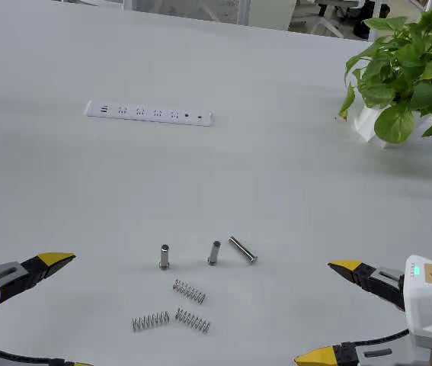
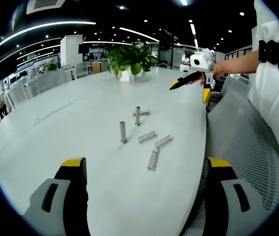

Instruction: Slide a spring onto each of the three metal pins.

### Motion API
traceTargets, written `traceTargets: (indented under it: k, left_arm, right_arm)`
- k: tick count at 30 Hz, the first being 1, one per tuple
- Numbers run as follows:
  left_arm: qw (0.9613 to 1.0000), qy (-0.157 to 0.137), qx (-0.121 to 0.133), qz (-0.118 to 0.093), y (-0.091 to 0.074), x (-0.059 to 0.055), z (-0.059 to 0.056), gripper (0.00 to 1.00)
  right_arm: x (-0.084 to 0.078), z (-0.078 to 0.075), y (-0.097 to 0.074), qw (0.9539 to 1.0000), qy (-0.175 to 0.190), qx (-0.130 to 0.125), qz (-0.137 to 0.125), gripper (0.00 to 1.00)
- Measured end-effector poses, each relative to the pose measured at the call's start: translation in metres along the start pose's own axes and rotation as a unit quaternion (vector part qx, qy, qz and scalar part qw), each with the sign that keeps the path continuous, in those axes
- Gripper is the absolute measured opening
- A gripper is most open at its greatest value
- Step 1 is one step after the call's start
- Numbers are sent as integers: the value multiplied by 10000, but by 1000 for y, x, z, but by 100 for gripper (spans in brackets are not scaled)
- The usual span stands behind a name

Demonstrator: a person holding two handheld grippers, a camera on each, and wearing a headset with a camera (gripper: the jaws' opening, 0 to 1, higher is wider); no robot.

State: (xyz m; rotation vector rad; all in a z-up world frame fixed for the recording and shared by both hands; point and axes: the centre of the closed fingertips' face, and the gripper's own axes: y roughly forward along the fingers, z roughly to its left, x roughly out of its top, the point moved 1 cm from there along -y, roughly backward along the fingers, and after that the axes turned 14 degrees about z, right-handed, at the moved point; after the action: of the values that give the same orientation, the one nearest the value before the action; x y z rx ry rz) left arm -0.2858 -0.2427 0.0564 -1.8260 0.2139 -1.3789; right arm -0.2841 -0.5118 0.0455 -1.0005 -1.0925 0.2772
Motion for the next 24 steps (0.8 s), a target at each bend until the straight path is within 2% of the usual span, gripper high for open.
traceTargets:
  k: [24]
  left_arm:
    - [10000,22,-25,-15,-1,2,-4,99]
  right_arm:
    - [2,1,-2,10000,-35,0,18,97]
